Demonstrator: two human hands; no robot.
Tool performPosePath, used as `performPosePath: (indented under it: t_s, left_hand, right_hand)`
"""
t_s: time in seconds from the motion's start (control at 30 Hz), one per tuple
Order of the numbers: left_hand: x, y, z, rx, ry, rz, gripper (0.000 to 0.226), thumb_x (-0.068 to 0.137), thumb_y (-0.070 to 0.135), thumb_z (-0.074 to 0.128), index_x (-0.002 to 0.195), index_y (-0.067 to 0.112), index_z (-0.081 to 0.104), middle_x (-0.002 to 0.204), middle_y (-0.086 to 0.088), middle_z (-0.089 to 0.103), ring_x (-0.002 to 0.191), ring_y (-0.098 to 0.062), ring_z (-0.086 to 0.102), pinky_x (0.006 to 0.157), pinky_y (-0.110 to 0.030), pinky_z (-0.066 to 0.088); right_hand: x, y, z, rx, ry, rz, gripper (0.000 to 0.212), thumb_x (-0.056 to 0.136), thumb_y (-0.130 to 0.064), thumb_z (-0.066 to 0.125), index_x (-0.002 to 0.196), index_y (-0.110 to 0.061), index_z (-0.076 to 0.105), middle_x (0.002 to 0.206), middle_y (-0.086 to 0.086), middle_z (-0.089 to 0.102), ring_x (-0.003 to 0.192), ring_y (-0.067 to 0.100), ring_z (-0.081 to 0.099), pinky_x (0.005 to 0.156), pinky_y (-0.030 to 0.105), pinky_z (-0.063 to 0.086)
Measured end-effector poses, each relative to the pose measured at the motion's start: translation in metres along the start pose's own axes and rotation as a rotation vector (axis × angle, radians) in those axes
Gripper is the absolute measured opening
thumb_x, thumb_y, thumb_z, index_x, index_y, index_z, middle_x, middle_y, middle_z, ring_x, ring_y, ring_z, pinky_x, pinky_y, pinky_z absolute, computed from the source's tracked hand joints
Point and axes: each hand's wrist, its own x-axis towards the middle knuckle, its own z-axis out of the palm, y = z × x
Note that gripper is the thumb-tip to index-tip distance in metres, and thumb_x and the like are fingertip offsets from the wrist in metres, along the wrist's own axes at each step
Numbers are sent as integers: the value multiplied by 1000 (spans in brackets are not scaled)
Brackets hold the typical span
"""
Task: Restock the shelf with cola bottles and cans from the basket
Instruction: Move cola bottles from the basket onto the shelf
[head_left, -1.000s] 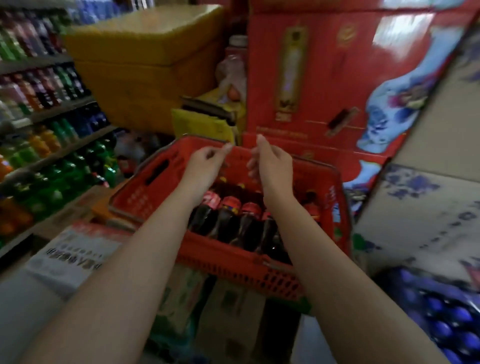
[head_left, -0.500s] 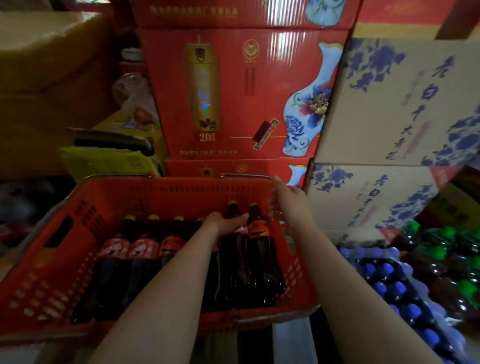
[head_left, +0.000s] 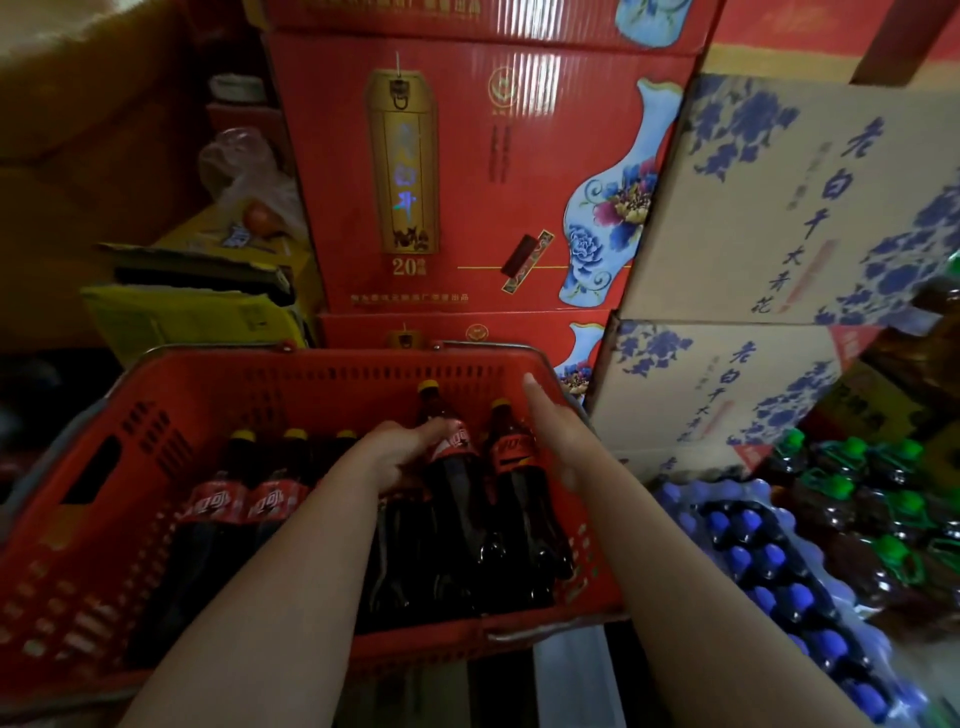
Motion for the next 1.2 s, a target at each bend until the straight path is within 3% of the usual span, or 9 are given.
performPosePath:
  t_s: [0.23,0.33,0.4,0.53,0.7,0.9,1.0,1.13,1.2]
  left_hand:
    - [6,4,-29,-9,-96,1,49,73,32,81,104,-2,64,96,-18,71,85,-31,69,79,-41,57]
    - [9,2,-37,-16,-117,4,42,77,28,77,105,0,62,96,-15,71,83,-27,69,68,-35,56]
    - [11,1,-40,-24,-123,10,35,81,26,75,101,2,61,94,-14,69,80,-25,68,62,-32,54]
    - [14,-1,-47,-44,-132,27,34,79,26,76,98,2,62,91,-14,71,85,-28,68,85,-44,55]
    - [13,-1,-55,-115,-151,44,26,83,23,72,97,4,60,71,-7,73,65,-20,69,54,-30,55]
    - [7,1,-68,-161,-128,71,45,80,25,75,115,3,60,106,-15,70,98,-26,66,87,-39,52]
    - [-1,7,-72,-169,-114,130,41,76,29,77,109,9,65,109,-12,70,104,-24,64,100,-41,46]
    - [-21,20,-76,-225,-55,275,24,81,24,73,101,11,68,90,-4,75,84,-15,70,86,-30,54]
    - [-36,27,-80,-272,-29,345,16,85,22,69,96,10,68,79,-2,75,74,-14,71,66,-25,58]
  right_hand:
    - [10,16,10,-92,71,-6,80,77,-67,62,132,-9,58,131,7,61,117,25,60,105,44,45]
    - [18,36,10,-299,38,57,63,75,-50,76,120,-7,66,119,10,68,108,26,65,99,41,49]
    - [14,44,13,-413,-29,109,75,56,-53,85,114,-8,69,112,10,71,102,26,67,96,41,52]
    - [17,44,17,-441,-67,180,77,51,-43,92,113,-5,66,111,8,69,103,25,65,90,33,51]
    - [31,47,12,-346,-125,288,113,24,-44,93,124,-3,60,121,11,66,114,29,60,93,48,51]
    - [17,25,10,-239,-208,321,22,76,-13,81,92,-7,67,77,4,69,66,15,65,53,25,47]
    - [11,6,6,-122,-313,266,15,81,-13,75,90,-7,66,70,3,72,51,10,65,45,19,46]
    - [9,-20,6,72,-409,160,32,62,-21,79,90,-10,67,86,6,69,79,17,61,63,27,53]
    - [6,-36,11,160,-479,77,14,74,-17,72,86,-12,67,78,2,71,71,15,66,64,29,54]
